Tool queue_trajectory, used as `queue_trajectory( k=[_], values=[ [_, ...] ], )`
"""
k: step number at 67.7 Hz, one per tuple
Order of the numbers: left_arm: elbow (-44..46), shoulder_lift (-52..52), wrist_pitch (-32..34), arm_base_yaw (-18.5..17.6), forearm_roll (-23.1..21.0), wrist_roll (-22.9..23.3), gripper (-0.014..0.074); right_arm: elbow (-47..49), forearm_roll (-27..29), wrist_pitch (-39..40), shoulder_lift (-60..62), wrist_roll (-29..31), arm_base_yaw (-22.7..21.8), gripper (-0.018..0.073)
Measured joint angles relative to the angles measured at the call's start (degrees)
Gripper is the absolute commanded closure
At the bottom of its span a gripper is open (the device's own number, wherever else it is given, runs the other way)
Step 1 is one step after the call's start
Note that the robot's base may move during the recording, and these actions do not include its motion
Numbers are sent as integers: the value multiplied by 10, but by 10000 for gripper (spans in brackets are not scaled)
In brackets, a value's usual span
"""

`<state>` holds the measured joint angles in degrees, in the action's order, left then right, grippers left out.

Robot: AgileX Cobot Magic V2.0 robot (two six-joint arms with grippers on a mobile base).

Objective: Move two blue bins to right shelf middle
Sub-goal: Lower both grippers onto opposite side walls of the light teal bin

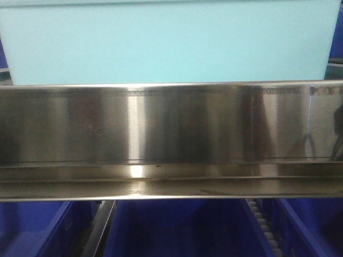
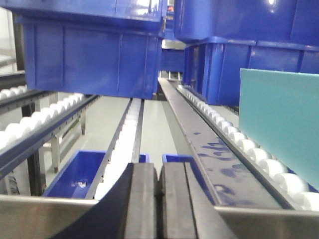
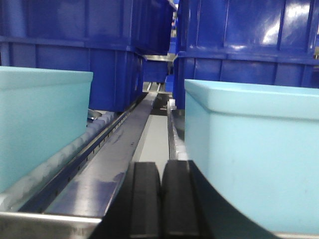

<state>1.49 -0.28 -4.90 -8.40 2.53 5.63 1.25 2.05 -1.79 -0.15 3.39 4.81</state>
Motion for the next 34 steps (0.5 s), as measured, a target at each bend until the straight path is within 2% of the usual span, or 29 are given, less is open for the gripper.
queue_trajectory(
  k=[18,34],
  values=[
    [129,-6,-134,0,-2,0,707,143,0,-162,0,0,0,726],
    [258,-108,-260,0,-2,0,707,258,0,-236,-86,0,0,726]
  ],
)
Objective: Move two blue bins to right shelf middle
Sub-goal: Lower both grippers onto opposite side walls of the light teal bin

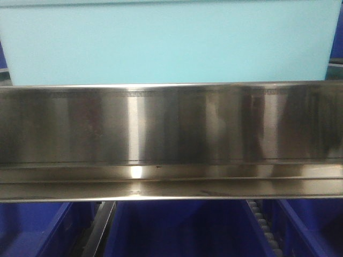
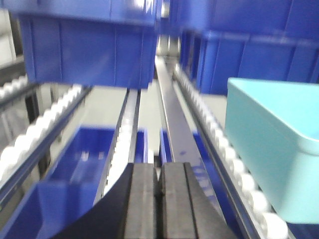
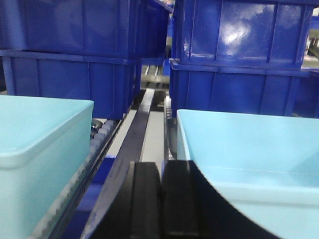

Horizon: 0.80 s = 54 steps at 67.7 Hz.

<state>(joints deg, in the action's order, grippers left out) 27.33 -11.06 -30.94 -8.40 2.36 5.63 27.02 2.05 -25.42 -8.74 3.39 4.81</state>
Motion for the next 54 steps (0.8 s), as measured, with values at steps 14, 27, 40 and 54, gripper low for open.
queue_trajectory(
  k=[14,27,40,54],
  values=[
    [143,-146,-118,0,-16,0,707,113,0,-50,-135,0,0,726],
    [248,-250,-155,0,-17,0,707,192,0,-58,-232,0,0,726],
    [260,-289,-126,0,-17,0,707,202,0,-19,-258,0,0,726],
    [302,-354,-112,0,-19,-5,707,234,32,-32,-311,0,0,724]
  ],
)
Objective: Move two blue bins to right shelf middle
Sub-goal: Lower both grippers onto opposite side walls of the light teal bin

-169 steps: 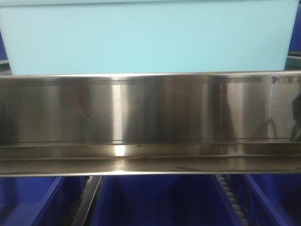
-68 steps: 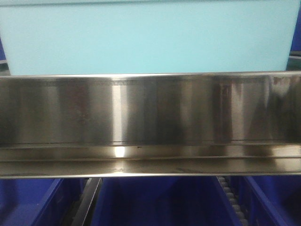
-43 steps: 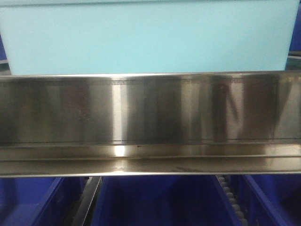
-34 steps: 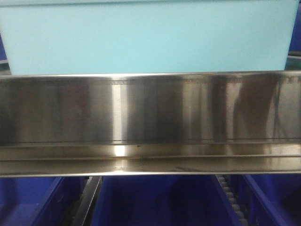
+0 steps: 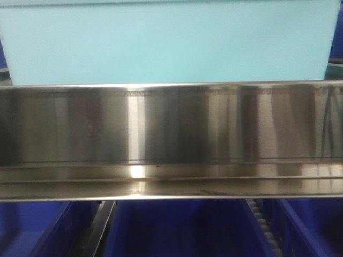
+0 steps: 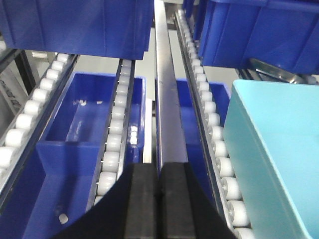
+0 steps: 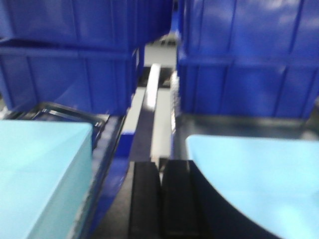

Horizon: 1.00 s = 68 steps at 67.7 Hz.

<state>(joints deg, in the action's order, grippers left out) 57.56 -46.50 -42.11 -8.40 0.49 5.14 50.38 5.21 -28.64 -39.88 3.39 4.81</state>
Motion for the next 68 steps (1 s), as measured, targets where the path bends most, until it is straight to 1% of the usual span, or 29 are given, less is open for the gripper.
queue_trajectory(
  k=[7,16,18,21,24,31,36,40,46,52,59,68],
  values=[
    [49,-58,-14,-15,1,-4,707,42,17,-32,-50,0,1,712],
    [112,-134,-29,-51,4,-6,707,97,20,-74,-123,-3,9,707],
    [126,-150,-31,-60,7,0,707,108,20,-83,-139,-9,13,707],
    [150,-171,-38,-77,17,17,707,124,16,-101,-163,-24,18,707],
    [171,-196,-44,-92,41,50,707,141,9,-116,-189,-48,27,707],
    [222,-246,-76,-131,120,132,707,182,-33,-151,-240,-111,54,707],
    [263,-281,-107,-158,160,171,707,211,-68,-178,-274,-153,83,707],
    [292,-303,-132,-173,171,188,707,237,-95,-203,-296,-183,104,707],
    [335,-340,-170,-188,174,212,707,286,-129,-253,-341,-220,144,707],
    [364,-372,-202,-192,163,225,707,340,-146,-313,-387,-237,176,707],
    [375,-392,-221,-192,149,231,707,387,-150,-358,-429,-244,200,707],
    [377,-402,-231,-192,144,233,707,415,-153,-373,-462,-244,217,707]
  ],
)
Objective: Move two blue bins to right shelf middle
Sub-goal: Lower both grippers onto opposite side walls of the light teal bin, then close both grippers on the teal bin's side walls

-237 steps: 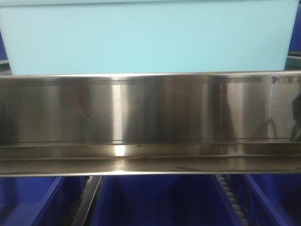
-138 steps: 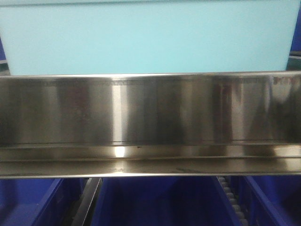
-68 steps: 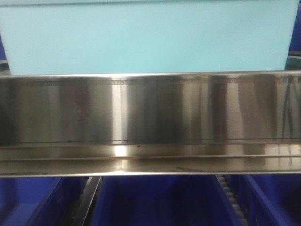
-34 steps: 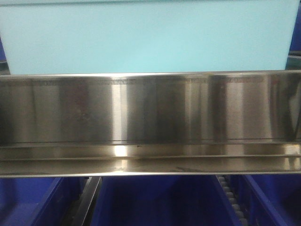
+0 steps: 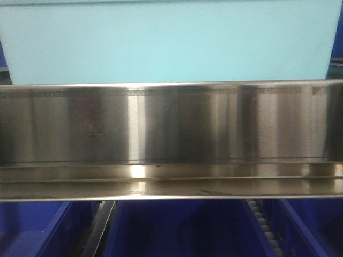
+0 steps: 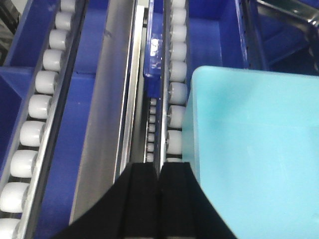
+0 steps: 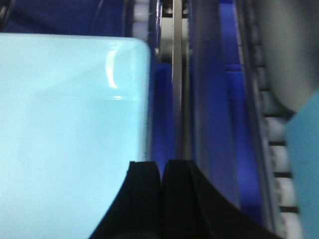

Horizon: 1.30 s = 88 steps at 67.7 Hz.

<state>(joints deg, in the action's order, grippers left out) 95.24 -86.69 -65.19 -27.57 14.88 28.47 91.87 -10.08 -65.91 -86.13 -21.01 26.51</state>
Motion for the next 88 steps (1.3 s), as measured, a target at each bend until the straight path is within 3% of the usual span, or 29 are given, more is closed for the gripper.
queue_trajectory(
  k=[10,21,27,32,38,44,88],
  values=[
    [0,-5,-1,0,-2,0,675,5,1,-6,-10,-1,4,707],
    [0,-14,-1,-11,-2,0,479,5,2,-7,-16,-2,4,699],
    [0,-20,-1,-16,-2,0,350,5,5,-7,-19,-5,4,589],
    [0,-23,-1,-18,-2,0,291,5,6,-10,-23,-5,4,461],
    [0,-24,-1,-18,-2,0,284,5,10,-17,-28,-5,4,358],
    [0,-26,-8,-18,-2,0,289,5,16,-21,-30,-5,4,321],
    [1,-97,-47,-19,-17,0,289,6,38,-42,-87,-6,4,324]
  ],
)
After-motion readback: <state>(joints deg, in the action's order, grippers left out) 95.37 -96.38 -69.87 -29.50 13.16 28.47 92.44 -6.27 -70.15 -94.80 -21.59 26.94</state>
